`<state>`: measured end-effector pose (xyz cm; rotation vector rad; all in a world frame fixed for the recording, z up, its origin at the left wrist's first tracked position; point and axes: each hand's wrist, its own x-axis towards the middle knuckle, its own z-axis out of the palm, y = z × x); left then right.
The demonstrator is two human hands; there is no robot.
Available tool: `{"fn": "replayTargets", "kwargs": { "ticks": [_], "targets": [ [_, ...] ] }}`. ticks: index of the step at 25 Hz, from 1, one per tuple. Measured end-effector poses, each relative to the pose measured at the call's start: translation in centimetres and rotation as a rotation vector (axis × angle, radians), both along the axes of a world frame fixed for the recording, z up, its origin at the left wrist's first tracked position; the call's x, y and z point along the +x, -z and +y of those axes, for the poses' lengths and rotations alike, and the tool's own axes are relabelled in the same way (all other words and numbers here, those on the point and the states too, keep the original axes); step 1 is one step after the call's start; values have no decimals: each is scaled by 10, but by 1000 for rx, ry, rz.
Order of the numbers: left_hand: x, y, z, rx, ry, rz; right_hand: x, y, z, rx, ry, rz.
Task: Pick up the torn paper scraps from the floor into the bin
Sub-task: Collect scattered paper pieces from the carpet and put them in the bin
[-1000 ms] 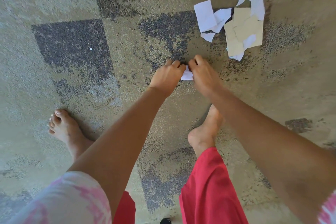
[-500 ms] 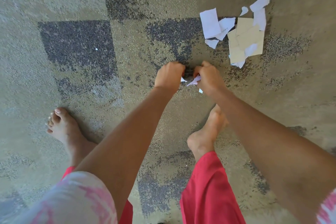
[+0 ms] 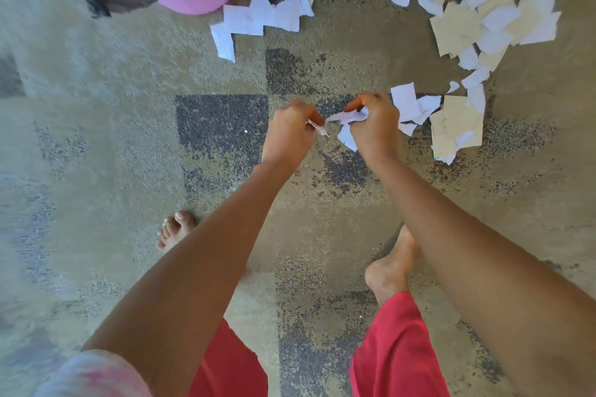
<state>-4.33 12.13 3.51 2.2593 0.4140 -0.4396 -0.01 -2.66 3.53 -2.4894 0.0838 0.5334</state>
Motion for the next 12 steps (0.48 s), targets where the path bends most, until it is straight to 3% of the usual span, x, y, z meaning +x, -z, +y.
{"fn": "replayTargets", "kwargs": {
  "ticks": [12],
  "targets": [
    [123,-173,156,132,-171,-554,122,-175,175,340,110,-371]
  ]
}}
